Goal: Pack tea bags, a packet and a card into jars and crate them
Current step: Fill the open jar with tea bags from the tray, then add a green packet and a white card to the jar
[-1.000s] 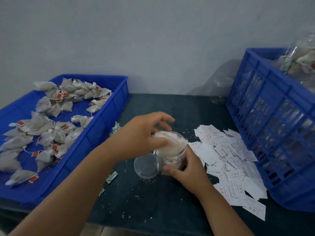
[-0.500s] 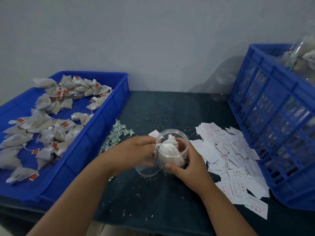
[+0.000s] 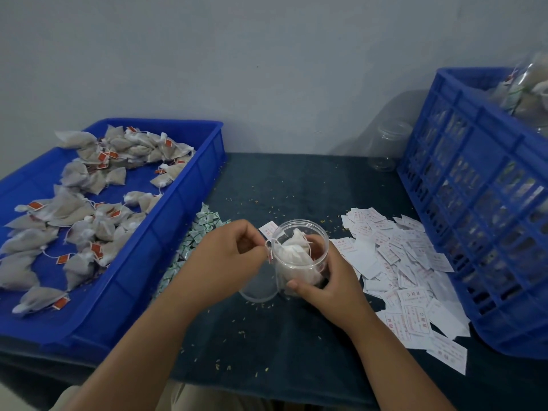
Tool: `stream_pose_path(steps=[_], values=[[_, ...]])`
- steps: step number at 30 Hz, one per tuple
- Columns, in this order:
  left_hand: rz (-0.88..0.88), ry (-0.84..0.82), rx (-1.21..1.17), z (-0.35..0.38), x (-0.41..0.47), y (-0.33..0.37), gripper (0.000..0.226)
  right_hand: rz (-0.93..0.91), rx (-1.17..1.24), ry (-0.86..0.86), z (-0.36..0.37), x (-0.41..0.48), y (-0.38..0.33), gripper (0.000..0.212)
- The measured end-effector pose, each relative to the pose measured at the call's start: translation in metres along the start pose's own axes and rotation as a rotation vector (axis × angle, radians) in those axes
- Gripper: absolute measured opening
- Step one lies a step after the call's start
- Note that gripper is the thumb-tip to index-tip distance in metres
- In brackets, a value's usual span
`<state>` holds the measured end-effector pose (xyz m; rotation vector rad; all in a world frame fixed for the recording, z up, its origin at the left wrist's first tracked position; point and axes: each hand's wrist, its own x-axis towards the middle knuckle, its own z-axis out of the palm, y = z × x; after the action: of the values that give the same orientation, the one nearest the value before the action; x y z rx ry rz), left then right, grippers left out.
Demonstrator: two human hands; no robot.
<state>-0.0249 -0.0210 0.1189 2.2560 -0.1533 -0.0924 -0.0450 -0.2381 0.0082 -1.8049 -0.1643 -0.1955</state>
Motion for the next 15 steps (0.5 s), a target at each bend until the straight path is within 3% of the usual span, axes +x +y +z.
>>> stream_pose_path(steps=[4,10,12,15], values=[[-0.051,0.022,-0.13,0.008,-0.001,0.001,0.011,0.016,-0.001,-0.003,0.0,0.0,0.0,0.085],[0.189,0.176,-0.13,0.011,-0.001,0.02,0.013,0.028,0.024,0.007,-0.001,0.001,0.001,0.083],[0.22,0.14,-0.18,0.012,0.001,0.028,0.011,0.023,0.026,0.007,-0.001,0.001,0.002,0.081],[0.263,0.01,-0.071,0.014,0.002,0.035,0.026,0.014,0.032,-0.005,0.0,0.001,0.002,0.079]])
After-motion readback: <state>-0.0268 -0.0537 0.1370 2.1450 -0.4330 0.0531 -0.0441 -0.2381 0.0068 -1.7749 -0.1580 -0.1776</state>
